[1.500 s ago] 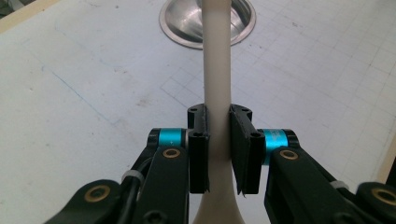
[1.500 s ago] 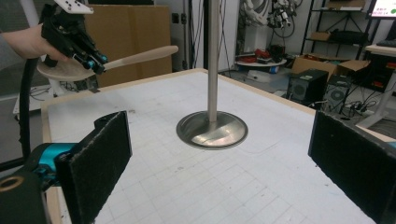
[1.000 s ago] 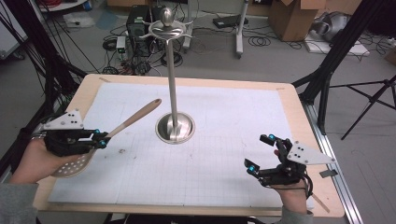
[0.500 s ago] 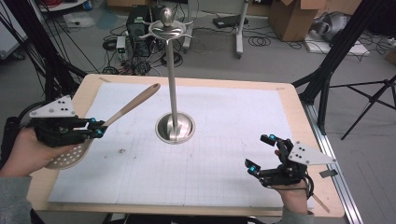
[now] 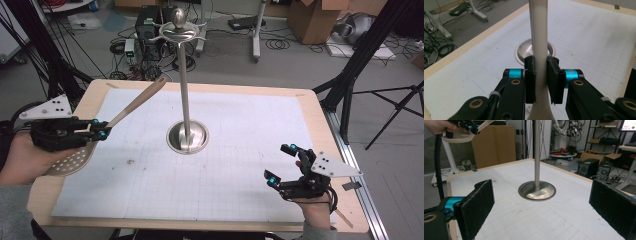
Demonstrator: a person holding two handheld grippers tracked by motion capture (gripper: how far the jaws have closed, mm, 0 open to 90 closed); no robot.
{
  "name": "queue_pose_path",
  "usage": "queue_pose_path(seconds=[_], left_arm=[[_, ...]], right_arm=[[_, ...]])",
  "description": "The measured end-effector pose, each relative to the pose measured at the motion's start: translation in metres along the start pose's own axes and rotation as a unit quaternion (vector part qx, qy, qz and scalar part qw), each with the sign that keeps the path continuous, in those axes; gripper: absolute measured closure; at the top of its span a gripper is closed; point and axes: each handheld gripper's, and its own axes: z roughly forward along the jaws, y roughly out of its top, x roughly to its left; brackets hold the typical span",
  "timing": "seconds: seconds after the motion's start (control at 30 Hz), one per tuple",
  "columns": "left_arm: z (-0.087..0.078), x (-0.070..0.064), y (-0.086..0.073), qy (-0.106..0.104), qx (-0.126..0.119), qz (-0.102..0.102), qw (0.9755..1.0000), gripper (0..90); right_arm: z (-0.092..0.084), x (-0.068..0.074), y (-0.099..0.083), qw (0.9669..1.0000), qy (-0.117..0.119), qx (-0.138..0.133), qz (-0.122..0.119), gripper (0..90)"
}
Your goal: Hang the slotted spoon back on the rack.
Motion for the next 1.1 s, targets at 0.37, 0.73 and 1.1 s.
queue_pose_path(seconds=[0.37,0.73,1.1], left_arm=[[-0.014,0.007,0.006,0.004,-0.015,0.000,0.9999,77.8],[-0.021,0.009,0.012,0.005,-0.031,-0.005,0.9995,77.8],[-0.033,0.012,0.021,0.007,-0.048,-0.011,0.9988,77.9]], right_arm=[[0.001,0.000,0.000,1.0000,0.002,0.001,-0.001,4.7],[-0.001,-0.001,0.000,1.0000,0.002,-0.001,-0.002,4.7],[-0.002,0.000,0.000,1.0000,0.002,-0.003,-0.001,4.7]])
